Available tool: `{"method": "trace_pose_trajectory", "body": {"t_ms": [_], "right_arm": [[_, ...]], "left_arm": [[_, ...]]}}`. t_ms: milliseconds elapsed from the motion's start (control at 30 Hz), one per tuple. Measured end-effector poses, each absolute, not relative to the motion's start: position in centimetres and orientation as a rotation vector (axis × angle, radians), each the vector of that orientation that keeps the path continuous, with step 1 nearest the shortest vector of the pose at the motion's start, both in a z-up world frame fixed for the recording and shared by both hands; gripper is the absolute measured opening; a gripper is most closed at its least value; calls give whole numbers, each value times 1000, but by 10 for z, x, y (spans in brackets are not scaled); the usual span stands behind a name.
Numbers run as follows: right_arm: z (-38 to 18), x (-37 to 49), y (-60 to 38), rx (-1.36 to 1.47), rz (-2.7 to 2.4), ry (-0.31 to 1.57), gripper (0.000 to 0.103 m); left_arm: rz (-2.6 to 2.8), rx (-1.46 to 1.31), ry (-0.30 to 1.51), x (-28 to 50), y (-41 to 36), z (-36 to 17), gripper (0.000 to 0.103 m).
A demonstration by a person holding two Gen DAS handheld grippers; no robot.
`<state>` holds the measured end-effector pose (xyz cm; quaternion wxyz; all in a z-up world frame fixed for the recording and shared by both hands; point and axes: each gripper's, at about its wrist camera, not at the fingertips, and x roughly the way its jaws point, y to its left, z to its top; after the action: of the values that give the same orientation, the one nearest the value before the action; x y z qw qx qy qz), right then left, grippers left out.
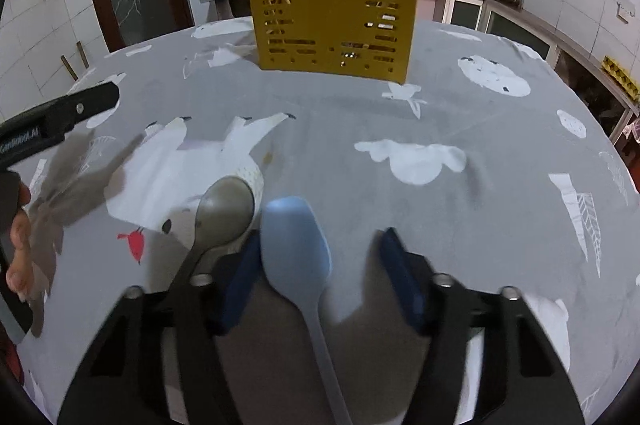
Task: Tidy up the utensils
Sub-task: 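Grasp the light-blue spoon with the right tool while the left tool grasps the metal spoon, then carry both spoons up over the yellow holder and lower them in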
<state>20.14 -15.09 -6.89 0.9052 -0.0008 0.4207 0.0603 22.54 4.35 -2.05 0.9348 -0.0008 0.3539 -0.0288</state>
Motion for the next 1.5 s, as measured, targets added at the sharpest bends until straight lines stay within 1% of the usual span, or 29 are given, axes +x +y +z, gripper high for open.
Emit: {"method": "trace_pose_trajectory", "body": {"t_ms": [33,200,500,600,667,700,733,767,800,833,867,900,933,1167,1500], "right_arm": [[-68,202,-151,-4,125,869,33],[-64,198,-163,1,114,858,33],[-65,207,-220,81,-3,875,33],[-65,207,-227,91,-8,873,33],[-66,206,-230,103,-9,870,33],[-66,206,-231,104,-9,870,33],[-66,207,-231,105,-10,868,33],[-66,208,-230,101,-12,867,33],[-67,208,-230,98,-13,866,33],[-66,209,-230,95,-14,865,33],[-66,210,-229,92,-13,865,33],[-66,210,-229,90,-12,866,33],[-65,212,-228,86,-14,866,33],[-56,214,-228,96,-20,852,33],[-16,212,-241,194,14,714,33]], "left_arm": [[-62,-4,728,225,42,-21,98],[-115,3,762,219,20,-26,98],[-226,87,839,200,-52,-42,98],[-236,113,881,198,-72,-51,96],[-243,113,914,199,-81,-57,89],[-248,112,933,200,-84,-60,82],[-248,110,945,202,-87,-62,71],[-235,116,953,202,-89,-64,69],[-228,117,946,203,-90,-63,63],[-229,115,945,204,-91,-62,53],[-231,116,949,205,-91,-61,49],[-233,115,954,207,-92,-60,38],[-234,113,960,209,-93,-59,34],[-224,69,966,227,-87,-54,34],[-184,3,799,235,-61,-2,34]]}}
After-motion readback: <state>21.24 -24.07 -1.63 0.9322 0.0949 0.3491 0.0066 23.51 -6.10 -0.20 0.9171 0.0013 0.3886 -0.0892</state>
